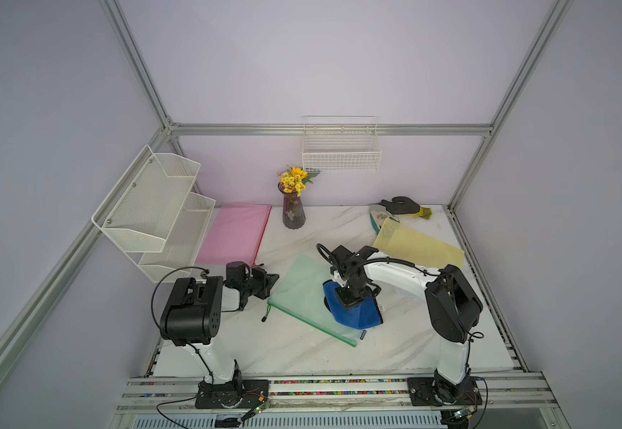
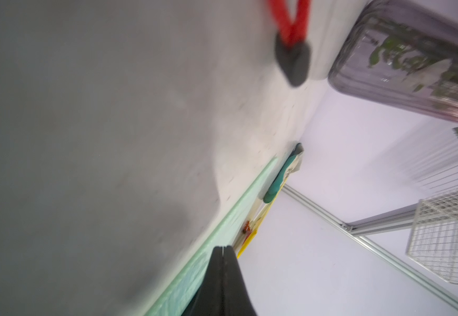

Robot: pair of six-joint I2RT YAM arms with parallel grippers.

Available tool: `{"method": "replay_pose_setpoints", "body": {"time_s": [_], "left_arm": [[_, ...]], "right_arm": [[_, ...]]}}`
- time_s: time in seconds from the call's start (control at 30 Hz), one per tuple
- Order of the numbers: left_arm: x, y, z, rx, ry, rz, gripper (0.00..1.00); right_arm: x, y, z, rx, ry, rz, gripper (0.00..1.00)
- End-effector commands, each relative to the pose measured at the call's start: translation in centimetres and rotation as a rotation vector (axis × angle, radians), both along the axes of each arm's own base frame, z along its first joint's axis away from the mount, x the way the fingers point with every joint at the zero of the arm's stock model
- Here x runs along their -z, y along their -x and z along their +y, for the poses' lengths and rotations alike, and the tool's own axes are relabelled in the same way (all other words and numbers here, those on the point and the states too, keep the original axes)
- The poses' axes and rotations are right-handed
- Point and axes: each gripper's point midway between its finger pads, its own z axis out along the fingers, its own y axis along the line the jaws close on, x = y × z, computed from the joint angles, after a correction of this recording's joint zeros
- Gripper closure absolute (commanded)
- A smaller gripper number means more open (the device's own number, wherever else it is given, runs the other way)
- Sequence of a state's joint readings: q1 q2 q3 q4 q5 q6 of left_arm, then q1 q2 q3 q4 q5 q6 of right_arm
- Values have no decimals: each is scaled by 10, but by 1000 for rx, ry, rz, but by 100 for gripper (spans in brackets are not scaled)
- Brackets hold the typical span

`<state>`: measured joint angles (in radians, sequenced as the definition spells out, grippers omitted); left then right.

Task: Wipe the document bag
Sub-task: Wipe the dirt from the document bag.

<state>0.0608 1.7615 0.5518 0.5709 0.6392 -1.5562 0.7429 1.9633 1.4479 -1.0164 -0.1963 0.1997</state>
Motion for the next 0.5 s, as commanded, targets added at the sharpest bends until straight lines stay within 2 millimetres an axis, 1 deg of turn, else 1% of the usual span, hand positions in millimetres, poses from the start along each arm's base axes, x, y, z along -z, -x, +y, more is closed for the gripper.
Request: {"method": "replay_pose_setpoints", "body": {"time_s": [0.0,0.1,0.17,0.2,0.27,0.33,0.47], "left_arm": [[-55,-41,15,-92,104,-188,100],[-78,-61,23,-124,140,-243,100],[-91,-73,29,-162,180,-288,100],[-97,-78,33,-190,209,-306,100],[-105,-87,42,-246,252,-347,100],[-112,-94,49,-297,298,-376,100],[-125,-102,57,-320,300,-415,100]], "right_arm": [[26,3,39,-98,-66,38,100],[41,2,65,-168,-97,41,100],[48,0,74,-199,-113,33,100],[53,-2,73,-204,-101,25,100],[55,-4,64,-224,-52,14,100],[47,-6,55,-233,-22,-26,100],[26,-7,23,-197,90,-97,100]]}}
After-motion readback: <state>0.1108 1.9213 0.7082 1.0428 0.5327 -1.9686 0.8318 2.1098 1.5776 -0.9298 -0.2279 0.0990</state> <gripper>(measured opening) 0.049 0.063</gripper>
